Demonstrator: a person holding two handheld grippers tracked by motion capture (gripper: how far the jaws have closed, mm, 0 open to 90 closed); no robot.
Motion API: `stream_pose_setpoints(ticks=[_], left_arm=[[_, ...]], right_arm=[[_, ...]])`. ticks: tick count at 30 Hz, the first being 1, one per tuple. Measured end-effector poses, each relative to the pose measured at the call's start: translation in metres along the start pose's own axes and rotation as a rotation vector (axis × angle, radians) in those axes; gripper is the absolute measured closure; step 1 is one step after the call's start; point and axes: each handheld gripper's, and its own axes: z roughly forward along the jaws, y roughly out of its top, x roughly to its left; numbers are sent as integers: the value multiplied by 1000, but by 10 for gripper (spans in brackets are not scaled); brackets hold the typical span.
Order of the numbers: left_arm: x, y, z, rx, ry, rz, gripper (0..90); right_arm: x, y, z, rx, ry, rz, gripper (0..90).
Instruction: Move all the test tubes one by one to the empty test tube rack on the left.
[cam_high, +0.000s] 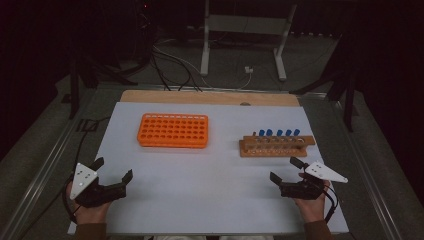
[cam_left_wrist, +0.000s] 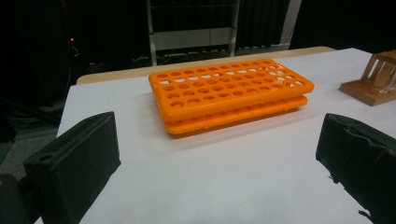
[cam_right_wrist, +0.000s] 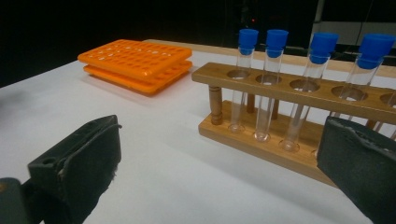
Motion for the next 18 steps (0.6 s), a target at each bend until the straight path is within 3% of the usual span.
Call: stream_pose_setpoints(ticks=[11,16,18], left_arm=[[0,-2,0,0,9,-10,5],[0,-4,0,5,11,-27,5],[0,-4,1,14,14,-23,5]], right_arm=[[-2,2,0,10,1,2,1],[-6,15,-4,-32,-21,16,1],[-7,18,-3,-42,-33,-9,1]])
